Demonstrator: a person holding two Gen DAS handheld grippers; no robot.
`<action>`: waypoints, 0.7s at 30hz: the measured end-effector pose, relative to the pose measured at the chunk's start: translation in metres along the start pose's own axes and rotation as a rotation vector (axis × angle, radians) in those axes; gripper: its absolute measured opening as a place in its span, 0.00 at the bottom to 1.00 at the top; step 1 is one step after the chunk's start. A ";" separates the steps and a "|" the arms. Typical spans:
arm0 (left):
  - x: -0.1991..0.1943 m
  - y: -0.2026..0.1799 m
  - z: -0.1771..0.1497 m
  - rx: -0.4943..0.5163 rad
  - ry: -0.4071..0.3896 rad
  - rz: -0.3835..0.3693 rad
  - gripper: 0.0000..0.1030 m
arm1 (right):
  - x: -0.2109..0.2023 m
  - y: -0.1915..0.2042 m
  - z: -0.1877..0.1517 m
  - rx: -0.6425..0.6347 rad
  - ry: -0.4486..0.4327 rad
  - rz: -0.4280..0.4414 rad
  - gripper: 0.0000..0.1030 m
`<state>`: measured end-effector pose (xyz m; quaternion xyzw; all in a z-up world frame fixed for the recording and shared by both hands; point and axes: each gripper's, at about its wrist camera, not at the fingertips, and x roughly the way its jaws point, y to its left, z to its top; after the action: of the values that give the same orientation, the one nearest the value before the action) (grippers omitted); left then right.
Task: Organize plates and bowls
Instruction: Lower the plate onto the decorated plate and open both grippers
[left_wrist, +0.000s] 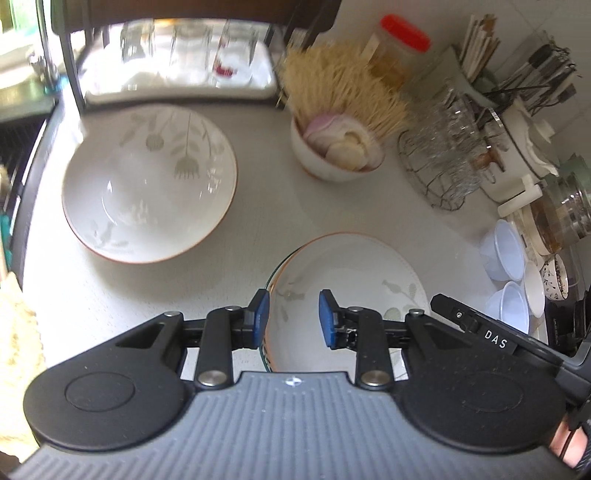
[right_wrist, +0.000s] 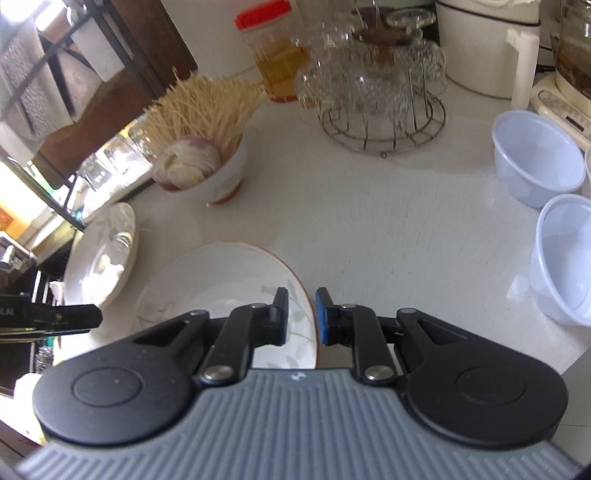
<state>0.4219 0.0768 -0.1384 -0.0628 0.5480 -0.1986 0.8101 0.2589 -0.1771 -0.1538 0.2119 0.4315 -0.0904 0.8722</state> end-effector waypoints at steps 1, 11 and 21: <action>-0.005 -0.003 -0.001 0.009 -0.012 0.004 0.33 | -0.004 0.001 0.001 -0.004 -0.007 0.004 0.18; -0.056 -0.026 -0.013 0.053 -0.133 -0.008 0.33 | -0.053 0.020 0.007 -0.064 -0.094 0.081 0.18; -0.103 -0.038 -0.026 0.117 -0.248 -0.005 0.33 | -0.097 0.041 0.007 -0.122 -0.166 0.153 0.18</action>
<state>0.3552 0.0854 -0.0477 -0.0410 0.4311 -0.2228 0.8734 0.2186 -0.1464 -0.0617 0.1824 0.3449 -0.0145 0.9206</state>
